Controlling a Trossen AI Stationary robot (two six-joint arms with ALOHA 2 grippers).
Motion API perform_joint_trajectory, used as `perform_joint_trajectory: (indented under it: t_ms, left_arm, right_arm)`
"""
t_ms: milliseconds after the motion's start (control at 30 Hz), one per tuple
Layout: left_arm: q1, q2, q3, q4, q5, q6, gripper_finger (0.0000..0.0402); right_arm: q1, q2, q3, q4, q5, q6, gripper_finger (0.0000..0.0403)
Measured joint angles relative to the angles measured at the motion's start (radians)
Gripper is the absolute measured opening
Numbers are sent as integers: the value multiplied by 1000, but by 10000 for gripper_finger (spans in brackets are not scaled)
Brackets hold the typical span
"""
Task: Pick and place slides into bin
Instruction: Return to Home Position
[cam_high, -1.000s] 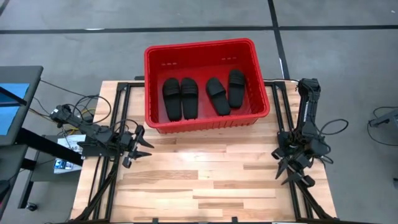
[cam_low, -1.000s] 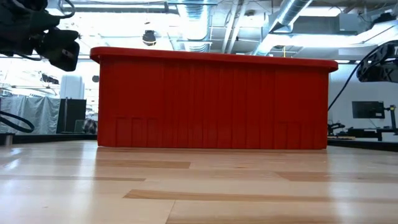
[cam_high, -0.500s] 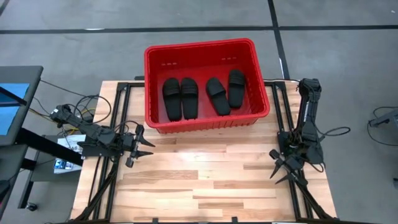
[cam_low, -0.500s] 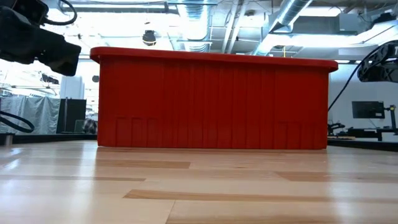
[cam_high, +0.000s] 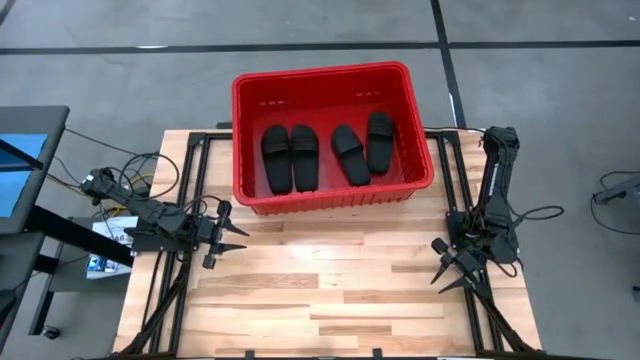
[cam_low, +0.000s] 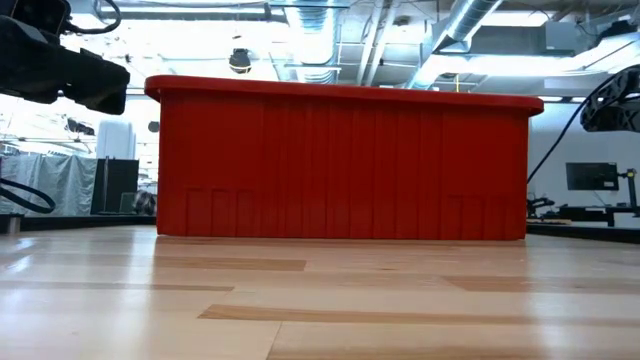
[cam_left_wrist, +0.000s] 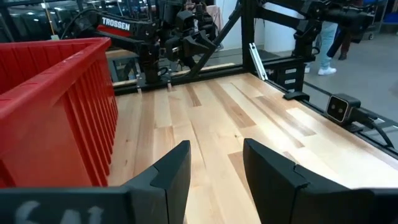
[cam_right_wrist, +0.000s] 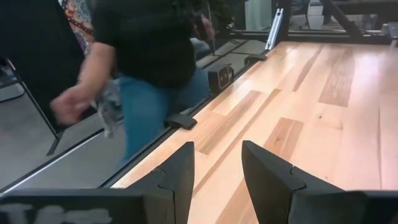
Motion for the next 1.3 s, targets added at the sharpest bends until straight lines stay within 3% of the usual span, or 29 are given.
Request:
perform_joint_trajectory:
  t_ms: [1300]
  left_arm:
    - [0,0,-1,-1,0,23,139]
  right_arm:
    - [0,0,-1,0,-1,0,124]
